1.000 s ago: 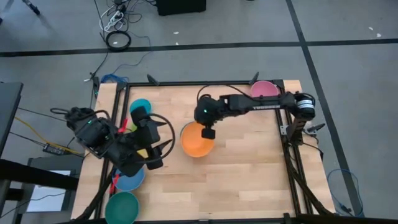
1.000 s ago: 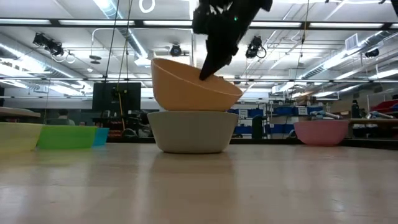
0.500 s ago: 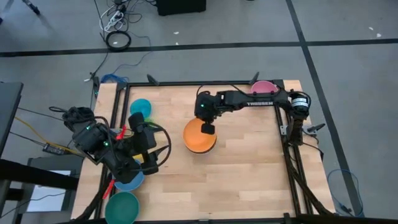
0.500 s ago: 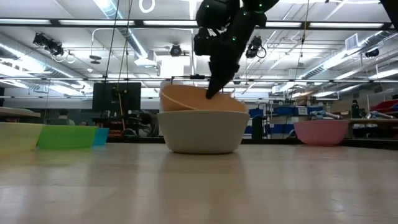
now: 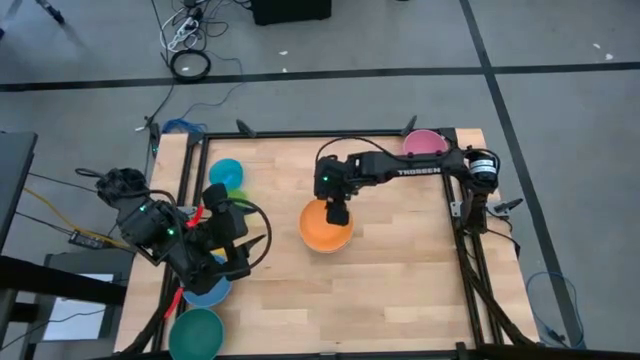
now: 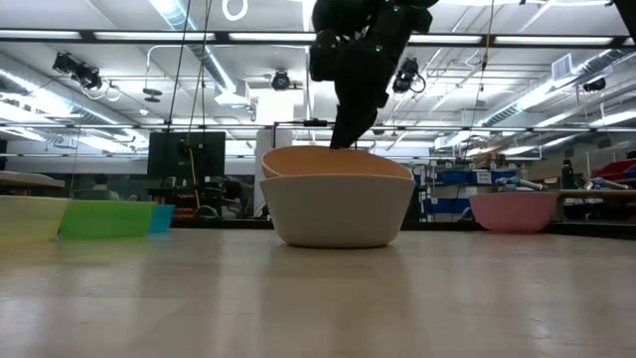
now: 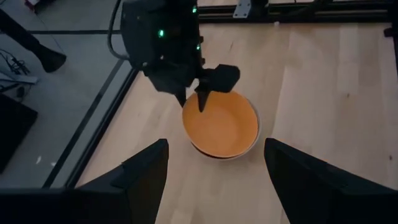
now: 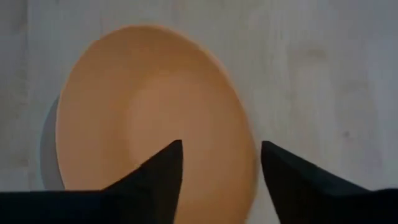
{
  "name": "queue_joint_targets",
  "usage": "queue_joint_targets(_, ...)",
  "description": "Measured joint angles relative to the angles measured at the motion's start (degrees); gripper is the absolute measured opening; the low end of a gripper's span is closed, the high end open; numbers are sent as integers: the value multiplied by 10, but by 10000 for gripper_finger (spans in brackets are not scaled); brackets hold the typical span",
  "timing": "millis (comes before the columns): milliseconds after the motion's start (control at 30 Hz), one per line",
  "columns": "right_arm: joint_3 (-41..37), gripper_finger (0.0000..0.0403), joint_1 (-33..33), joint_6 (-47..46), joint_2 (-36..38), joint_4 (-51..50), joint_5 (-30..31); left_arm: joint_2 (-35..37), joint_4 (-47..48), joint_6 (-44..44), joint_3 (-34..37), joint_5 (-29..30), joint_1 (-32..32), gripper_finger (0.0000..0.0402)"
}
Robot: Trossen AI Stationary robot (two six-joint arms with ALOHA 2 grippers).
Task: Nest bowls inside each other
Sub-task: Stack the orange bowl on top of the gray bowl
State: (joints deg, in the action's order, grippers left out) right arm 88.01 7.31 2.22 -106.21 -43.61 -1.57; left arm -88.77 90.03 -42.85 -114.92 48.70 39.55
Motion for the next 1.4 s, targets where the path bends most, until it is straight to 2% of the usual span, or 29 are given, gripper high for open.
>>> queue_joint_targets(133, 0, 231, 1, -9, 25, 5, 60, 1, 0, -7, 1, -6, 0, 273)
queue_joint_targets(267, 0, 216, -4, -7, 59, 7, 114, 1, 0, -7, 1, -8, 0, 273)
queue_joint_targets(367, 1, 165, -13, -23, 74, 0, 83, 1, 0, -7, 1, -7, 0, 273)
queue_joint_targets(500, 0, 44, -47, -25, 67, -11, 64, 1, 0, -7, 1, -6, 0, 273)
queue_joint_targets(567, 0, 14, -62, -17, 61, -2, 63, 1, 0, -7, 1, -6, 0, 273)
queue_joint_targets(800, 0, 1, -69, -49, 31, 8, 61, 1, 0, -14, 1, -7, 1, 273)
queue_joint_targets(1167, 0, 0, -72, -52, -70, 8, 57, 0, 0, -25, 1, -21, 5, 273)
queue_joint_targets(1400, -1, 0, -82, -65, -112, -2, 28, 0, 0, -29, 1, -22, 19, 273)
